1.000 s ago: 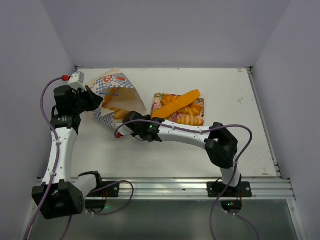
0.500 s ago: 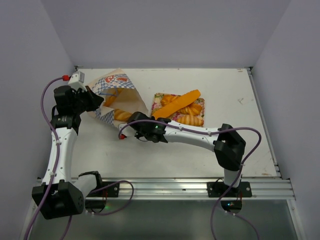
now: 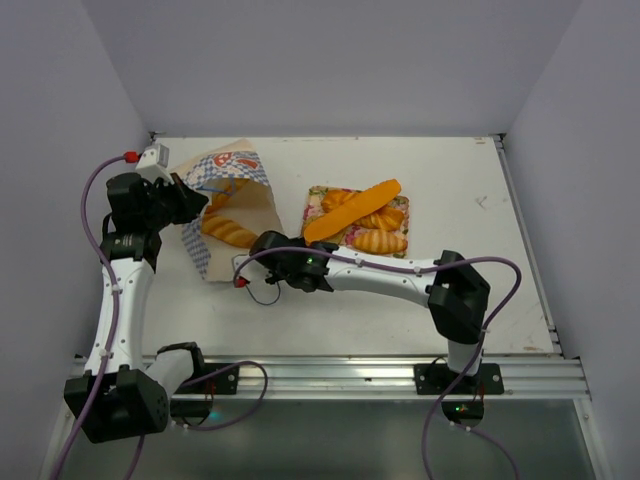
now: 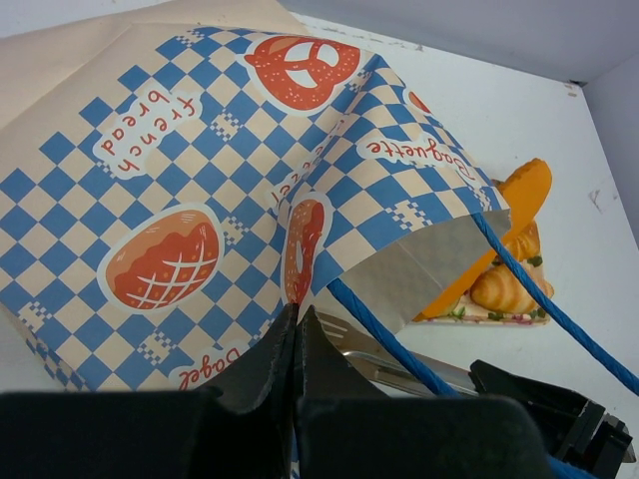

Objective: Take the fake bread out of the paper bag

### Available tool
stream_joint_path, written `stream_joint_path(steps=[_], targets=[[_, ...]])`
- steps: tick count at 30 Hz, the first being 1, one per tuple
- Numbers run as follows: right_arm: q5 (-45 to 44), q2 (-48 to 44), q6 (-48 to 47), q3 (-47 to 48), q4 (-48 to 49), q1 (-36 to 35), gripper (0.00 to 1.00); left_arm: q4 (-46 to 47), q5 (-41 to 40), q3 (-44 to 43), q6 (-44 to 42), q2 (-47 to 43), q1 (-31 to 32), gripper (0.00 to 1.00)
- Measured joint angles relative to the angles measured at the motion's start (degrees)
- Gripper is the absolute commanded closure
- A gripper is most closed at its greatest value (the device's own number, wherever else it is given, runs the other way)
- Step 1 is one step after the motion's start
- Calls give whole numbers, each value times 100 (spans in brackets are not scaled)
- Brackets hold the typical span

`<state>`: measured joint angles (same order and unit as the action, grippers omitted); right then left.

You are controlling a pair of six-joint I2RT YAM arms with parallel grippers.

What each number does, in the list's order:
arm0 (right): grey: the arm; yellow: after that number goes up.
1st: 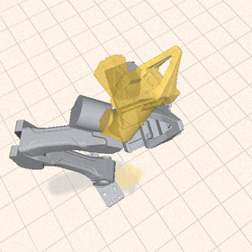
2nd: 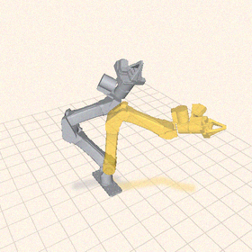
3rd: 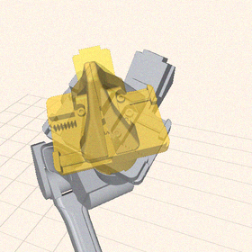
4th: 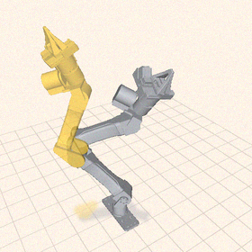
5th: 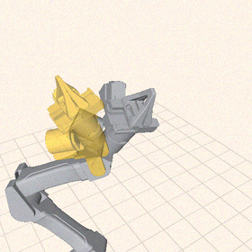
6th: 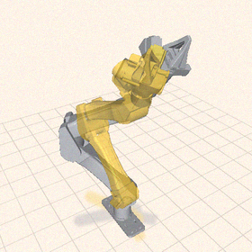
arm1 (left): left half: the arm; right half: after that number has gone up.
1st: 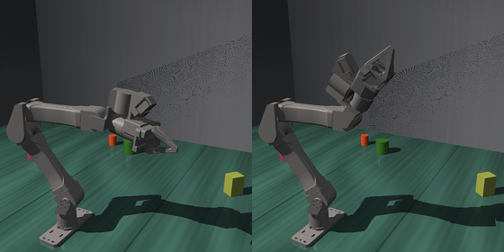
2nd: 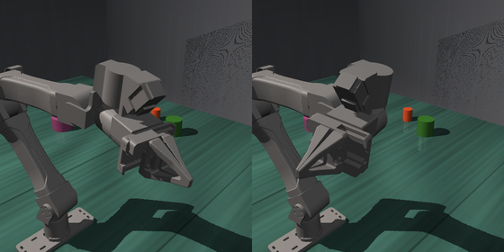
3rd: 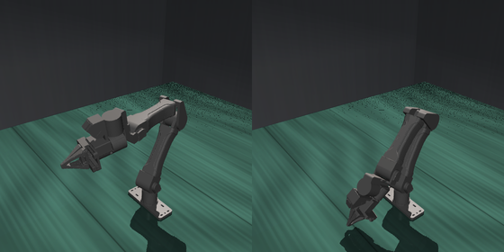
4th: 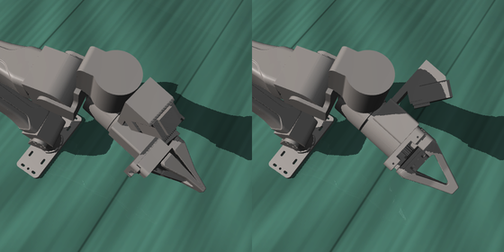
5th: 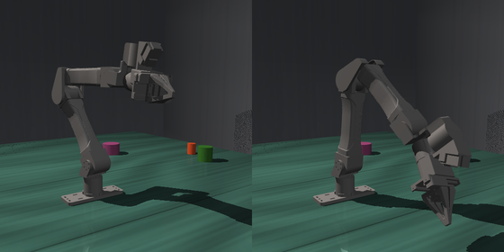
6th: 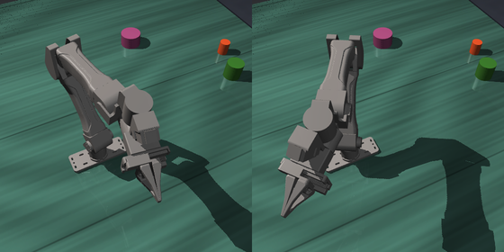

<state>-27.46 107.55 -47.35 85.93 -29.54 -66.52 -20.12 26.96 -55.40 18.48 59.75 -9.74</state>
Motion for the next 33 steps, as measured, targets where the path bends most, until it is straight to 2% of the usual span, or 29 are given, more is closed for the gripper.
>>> stream_joint_path(steps=[17, 33], targets=[[-9, 26, 31, 273, -22, -160, 57, -22, 13, 0, 2, -17, 0, 100], [-310, 632, 122, 448, 92, -323, 56, -42, 48, 0, 48, -50, 0, 100]])
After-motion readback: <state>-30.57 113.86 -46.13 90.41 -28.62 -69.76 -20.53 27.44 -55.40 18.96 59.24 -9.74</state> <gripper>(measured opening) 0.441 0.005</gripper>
